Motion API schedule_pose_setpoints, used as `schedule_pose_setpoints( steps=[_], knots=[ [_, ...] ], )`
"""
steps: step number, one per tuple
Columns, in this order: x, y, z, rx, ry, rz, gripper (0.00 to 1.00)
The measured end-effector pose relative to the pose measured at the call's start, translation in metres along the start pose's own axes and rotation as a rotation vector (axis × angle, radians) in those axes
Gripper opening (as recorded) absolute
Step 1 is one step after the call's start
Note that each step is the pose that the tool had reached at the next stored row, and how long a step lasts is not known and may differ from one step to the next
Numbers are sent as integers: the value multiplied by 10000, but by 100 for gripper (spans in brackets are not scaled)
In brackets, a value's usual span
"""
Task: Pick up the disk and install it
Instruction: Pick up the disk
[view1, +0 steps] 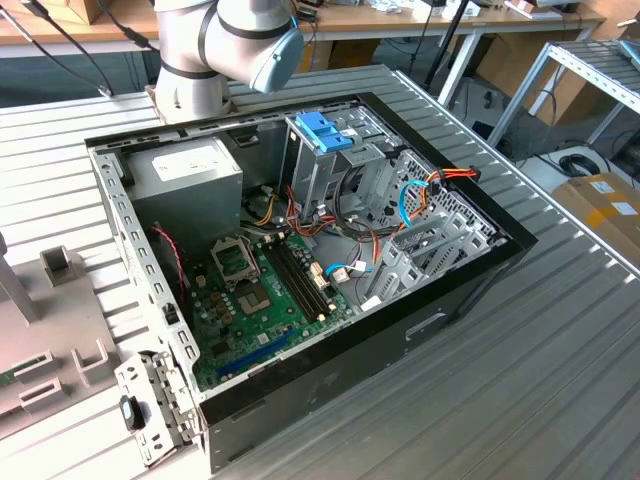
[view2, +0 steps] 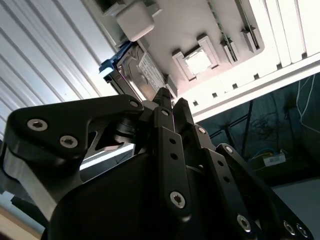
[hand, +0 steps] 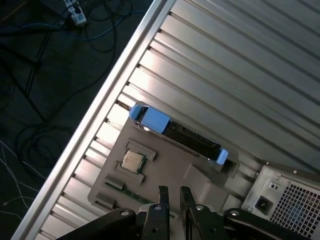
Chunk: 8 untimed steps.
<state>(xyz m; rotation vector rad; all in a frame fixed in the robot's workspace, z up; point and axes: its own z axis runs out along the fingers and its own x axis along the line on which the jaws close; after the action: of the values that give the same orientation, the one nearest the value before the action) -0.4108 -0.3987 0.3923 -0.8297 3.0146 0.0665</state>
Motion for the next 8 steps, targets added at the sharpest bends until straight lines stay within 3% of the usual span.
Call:
schedule_pose_setpoints(
  steps=[8],
  knots=[
    [0, 0, 0, -17, 26, -711, 24]
  ],
)
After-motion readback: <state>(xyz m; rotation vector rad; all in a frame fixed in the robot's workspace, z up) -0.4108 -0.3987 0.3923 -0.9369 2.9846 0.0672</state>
